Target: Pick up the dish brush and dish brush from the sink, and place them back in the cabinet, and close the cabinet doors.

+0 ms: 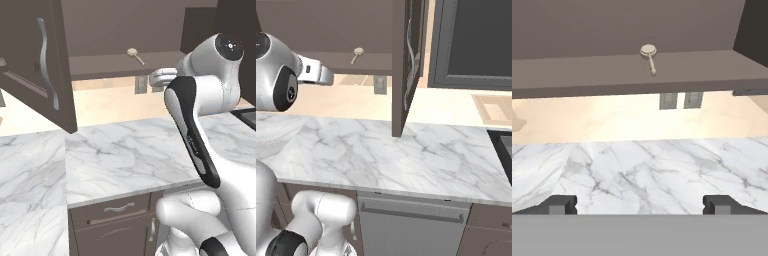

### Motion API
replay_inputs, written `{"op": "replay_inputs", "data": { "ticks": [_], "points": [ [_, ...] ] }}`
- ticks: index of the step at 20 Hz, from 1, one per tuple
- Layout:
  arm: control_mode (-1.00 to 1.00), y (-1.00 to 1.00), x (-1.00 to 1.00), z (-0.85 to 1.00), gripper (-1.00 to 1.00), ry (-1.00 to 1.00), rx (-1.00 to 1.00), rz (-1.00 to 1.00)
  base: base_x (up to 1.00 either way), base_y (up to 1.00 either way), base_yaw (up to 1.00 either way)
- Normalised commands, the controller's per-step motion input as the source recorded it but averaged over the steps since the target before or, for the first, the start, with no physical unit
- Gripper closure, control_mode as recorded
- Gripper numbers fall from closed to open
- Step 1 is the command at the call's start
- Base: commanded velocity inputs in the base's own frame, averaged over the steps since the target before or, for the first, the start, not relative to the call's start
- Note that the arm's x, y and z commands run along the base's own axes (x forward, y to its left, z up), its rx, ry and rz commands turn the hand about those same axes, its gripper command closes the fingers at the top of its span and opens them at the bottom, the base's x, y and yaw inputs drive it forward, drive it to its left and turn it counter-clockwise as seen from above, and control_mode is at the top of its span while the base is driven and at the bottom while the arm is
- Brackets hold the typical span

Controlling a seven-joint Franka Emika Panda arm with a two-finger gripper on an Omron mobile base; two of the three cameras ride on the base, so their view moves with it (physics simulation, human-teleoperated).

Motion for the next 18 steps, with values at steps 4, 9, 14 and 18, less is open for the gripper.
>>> {"op": "replay_inputs", "data": {
  "ticks": [4, 9, 14, 18],
  "points": [
    [-1.0, -0.01, -0.51, 0.0, -1.0, 0.0, 0.0, 0.0, 0.0, 0.0, 0.0],
    [-1.0, -0.08, -0.53, 0.0, -1.0, 0.0, 0.0, 0.0, 0.0, 0.0, 0.0],
    [-1.0, -0.13, -0.4, 0.0, -1.0, 0.0, 0.0, 0.0, 0.0, 0.0, 0.0],
    [-1.0, -0.13, -0.36, 0.0, -1.0, 0.0, 0.0, 0.0, 0.0, 0.0, 0.0]
  ]
}}
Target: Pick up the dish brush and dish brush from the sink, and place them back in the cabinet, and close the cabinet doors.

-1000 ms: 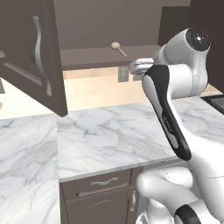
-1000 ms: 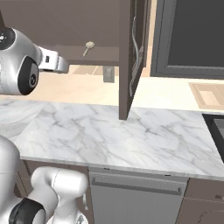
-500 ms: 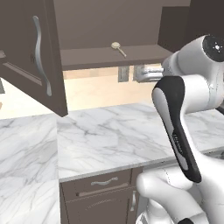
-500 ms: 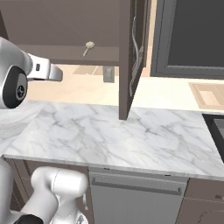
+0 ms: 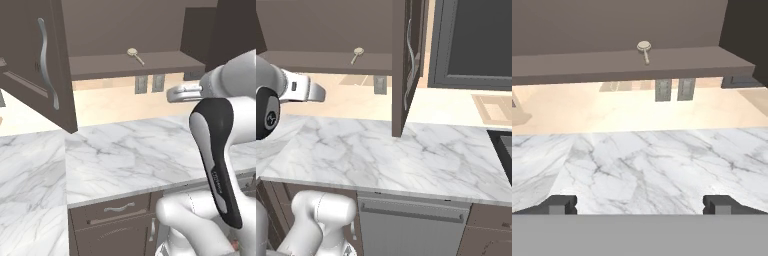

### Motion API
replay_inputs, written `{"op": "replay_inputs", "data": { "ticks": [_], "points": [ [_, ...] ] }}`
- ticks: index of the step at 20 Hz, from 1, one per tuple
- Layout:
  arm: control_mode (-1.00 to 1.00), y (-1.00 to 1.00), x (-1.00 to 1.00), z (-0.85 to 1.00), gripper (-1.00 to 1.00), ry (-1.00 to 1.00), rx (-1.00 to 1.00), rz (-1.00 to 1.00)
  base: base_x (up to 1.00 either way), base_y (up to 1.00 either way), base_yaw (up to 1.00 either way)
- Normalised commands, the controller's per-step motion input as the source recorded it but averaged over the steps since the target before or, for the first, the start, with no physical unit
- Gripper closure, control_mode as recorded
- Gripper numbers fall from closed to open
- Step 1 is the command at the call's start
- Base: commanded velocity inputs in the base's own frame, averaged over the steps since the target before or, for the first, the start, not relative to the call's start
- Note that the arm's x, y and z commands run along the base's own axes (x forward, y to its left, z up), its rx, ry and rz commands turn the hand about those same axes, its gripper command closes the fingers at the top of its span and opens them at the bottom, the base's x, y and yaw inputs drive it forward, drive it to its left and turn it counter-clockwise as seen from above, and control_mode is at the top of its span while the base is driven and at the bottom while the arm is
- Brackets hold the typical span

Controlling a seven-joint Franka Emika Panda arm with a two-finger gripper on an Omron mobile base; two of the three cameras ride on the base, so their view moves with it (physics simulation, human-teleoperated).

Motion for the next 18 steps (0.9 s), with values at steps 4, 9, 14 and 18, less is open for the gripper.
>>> {"op": "replay_inputs", "data": {
  "ticks": [4, 9, 14, 18],
  "points": [
    [-1.0, -0.04, -0.25, 0.0, -1.0, 0.0, 0.0, 0.0, 0.0, 0.0, 0.0],
    [1.0, 0.0, -0.05, 0.0, -1.0, 0.0, 0.0, 0.0, -0.31, -0.01, 0.0],
    [1.0, 0.0, 0.0, 0.0, -1.0, 0.0, 0.0, 0.0, -0.49, -0.17, 0.0],
    [1.0, 0.0, 0.0, 0.0, -1.0, 0.0, 0.0, 0.0, -0.54, -0.41, 0.0]
  ]
}}
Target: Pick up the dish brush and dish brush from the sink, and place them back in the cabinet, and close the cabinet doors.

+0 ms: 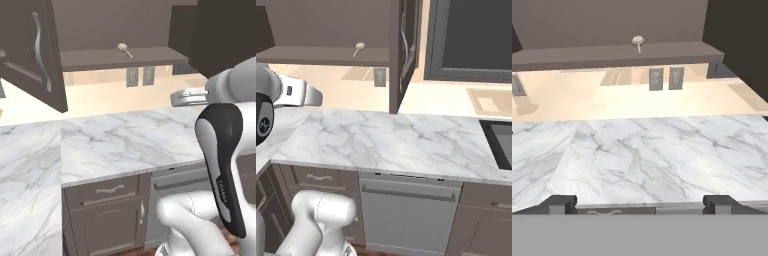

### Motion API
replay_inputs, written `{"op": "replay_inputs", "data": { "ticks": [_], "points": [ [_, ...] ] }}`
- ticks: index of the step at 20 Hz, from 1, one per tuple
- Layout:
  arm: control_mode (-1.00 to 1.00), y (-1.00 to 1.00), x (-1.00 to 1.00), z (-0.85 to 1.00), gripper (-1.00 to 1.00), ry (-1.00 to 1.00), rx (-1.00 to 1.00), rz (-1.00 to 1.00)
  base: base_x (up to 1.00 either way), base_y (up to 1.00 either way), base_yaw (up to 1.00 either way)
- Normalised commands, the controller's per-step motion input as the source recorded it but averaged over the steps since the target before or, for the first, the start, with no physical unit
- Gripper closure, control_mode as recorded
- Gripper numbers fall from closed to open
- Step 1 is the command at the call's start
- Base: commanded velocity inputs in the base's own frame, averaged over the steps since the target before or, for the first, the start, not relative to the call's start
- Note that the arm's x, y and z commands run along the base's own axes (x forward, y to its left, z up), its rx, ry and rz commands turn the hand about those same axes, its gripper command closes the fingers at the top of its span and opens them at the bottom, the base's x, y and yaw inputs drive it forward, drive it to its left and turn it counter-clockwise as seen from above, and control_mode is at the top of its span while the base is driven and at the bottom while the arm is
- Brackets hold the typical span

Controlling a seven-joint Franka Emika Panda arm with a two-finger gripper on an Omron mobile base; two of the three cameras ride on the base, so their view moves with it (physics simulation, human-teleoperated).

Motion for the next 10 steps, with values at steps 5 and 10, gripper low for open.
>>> {"op": "replay_inputs", "data": {
  "ticks": [5, 10],
  "points": [
    [1.0, 0.0, 0.0, 0.0, -1.0, 0.0, 0.0, 0.0, -0.59, -0.55, 0.0],
    [1.0, 0.0, 0.0, 0.0, -1.0, 0.0, 0.0, 0.0, -0.51, -0.73, 0.0]
  ]
}}
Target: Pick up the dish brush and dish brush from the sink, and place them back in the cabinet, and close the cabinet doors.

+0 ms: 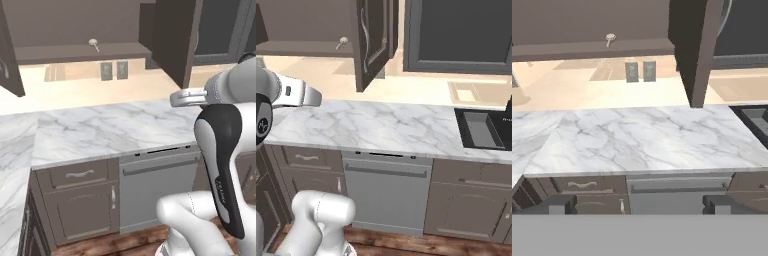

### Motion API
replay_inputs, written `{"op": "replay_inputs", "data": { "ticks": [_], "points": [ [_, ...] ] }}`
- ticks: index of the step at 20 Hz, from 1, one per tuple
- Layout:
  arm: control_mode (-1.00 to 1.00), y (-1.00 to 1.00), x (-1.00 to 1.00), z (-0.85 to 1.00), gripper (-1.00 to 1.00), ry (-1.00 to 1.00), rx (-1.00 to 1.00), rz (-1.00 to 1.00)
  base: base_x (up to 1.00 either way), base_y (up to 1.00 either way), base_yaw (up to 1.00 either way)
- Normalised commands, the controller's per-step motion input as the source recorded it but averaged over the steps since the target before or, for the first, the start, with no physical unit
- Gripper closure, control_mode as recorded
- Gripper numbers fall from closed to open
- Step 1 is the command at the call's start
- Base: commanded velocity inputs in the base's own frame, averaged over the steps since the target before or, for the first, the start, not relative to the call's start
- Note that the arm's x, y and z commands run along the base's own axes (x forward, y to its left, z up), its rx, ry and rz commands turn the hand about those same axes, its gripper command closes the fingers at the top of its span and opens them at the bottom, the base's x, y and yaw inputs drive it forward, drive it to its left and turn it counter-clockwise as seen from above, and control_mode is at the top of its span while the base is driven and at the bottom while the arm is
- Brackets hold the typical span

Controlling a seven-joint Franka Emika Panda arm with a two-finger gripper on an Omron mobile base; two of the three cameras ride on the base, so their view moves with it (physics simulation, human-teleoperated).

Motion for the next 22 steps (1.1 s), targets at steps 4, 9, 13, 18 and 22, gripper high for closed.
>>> {"op": "replay_inputs", "data": {
  "ticks": [4, 9, 13, 18, 22],
  "points": [
    [1.0, 0.0, 0.0, 0.0, -1.0, 0.0, 0.0, 0.0, -0.29, -0.71, 0.0],
    [1.0, 0.0, 0.0, 0.0, -1.0, 0.0, 0.0, 0.0, -0.19, -0.73, 0.0],
    [1.0, 0.0, 0.0, 0.0, -1.0, 0.0, 0.0, 0.0, -0.02, -0.77, 0.0],
    [1.0, 0.0, 0.0, 0.0, -1.0, 0.0, 0.0, 0.0, 0.0, -0.79, 0.0],
    [1.0, 0.0, 0.0, 0.0, -1.0, 0.0, 0.0, 0.0, 0.25, -0.53, 0.0]
  ]
}}
